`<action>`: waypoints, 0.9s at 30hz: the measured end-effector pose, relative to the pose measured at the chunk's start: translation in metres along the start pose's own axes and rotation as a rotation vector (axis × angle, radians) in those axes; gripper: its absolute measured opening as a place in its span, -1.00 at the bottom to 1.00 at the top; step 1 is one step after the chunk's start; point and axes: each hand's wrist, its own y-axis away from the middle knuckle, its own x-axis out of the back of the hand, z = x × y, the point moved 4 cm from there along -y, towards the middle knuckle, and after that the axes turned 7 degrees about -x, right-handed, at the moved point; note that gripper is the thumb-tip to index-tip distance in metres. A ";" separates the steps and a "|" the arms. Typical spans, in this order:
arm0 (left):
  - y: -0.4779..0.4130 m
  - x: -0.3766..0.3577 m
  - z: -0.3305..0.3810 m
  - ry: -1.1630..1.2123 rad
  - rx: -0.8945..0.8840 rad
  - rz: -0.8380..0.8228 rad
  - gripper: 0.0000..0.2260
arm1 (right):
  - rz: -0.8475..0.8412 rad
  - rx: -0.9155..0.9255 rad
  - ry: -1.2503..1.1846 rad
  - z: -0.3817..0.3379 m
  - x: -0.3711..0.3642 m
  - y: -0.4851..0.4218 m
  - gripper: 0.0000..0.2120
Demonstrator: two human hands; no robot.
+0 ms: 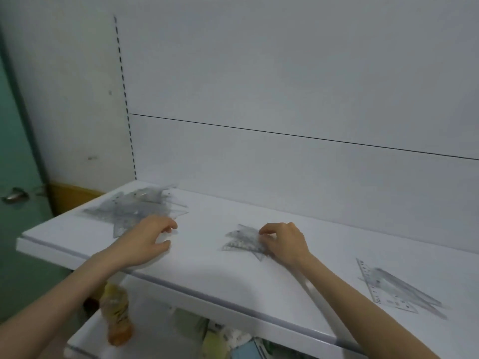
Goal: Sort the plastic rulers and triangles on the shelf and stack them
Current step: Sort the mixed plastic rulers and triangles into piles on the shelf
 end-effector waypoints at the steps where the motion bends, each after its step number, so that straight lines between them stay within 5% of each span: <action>1: 0.001 0.003 -0.010 -0.013 -0.006 -0.003 -0.70 | -0.013 -0.001 0.047 -0.001 -0.002 0.000 -0.79; 15: 0.009 0.066 -0.168 -0.034 -0.070 0.050 -0.79 | 0.156 -0.068 0.012 -0.097 -0.023 -0.031 -0.73; 22: 0.018 0.054 -0.211 -0.017 -0.055 -0.055 -0.57 | 0.035 0.170 -0.041 -0.205 -0.080 -0.048 -0.78; 27: 0.012 0.032 -0.225 -0.010 -0.070 -0.061 -0.61 | -0.046 0.343 0.102 -0.257 -0.108 -0.066 -0.70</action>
